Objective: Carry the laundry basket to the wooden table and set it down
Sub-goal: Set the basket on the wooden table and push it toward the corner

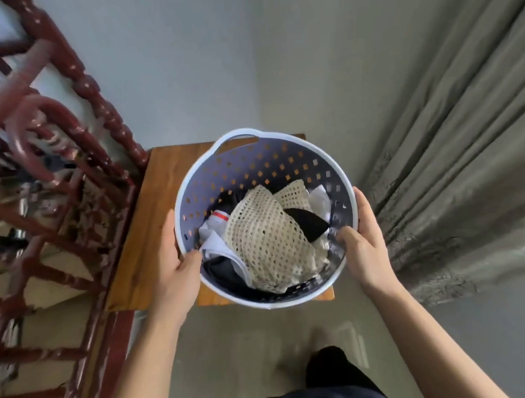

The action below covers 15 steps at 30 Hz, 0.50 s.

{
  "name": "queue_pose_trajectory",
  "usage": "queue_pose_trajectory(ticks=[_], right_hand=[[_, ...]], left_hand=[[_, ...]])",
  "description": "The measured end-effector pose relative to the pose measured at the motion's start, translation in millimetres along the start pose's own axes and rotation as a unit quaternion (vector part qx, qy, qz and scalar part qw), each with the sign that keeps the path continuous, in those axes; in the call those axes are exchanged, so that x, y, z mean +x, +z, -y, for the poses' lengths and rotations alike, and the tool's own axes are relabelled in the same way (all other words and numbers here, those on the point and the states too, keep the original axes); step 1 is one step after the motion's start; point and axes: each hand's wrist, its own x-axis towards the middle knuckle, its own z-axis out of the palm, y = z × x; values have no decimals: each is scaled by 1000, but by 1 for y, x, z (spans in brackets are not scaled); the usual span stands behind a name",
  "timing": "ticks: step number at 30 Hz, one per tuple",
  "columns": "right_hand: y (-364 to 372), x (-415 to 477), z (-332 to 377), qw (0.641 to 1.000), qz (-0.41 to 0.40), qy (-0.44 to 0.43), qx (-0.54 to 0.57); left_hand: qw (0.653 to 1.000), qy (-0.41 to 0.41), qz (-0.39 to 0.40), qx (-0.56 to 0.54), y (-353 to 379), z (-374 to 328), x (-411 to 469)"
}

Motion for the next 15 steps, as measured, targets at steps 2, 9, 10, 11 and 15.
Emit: queue_pose_trajectory(ticks=[2, 9, 10, 11, 15], right_hand=[[0, 17, -1, 1000, -3, 4, 2], [12, 109, -23, 998, -27, 48, -8], [17, 121, -25, 998, -24, 53, -18], [23, 133, -28, 998, -15, 54, -27], [49, 176, -49, 995, 10, 68, -73]], left_hand=[[1000, -15, 8, -5, 8, -7, 16], [997, -57, 25, 48, 45, -6, 107], [996, -68, 21, 54, 48, -8, 118], [995, -78, 15, 53, 51, -9, 129], [993, -110, -2, 52, 52, -4, 163]])
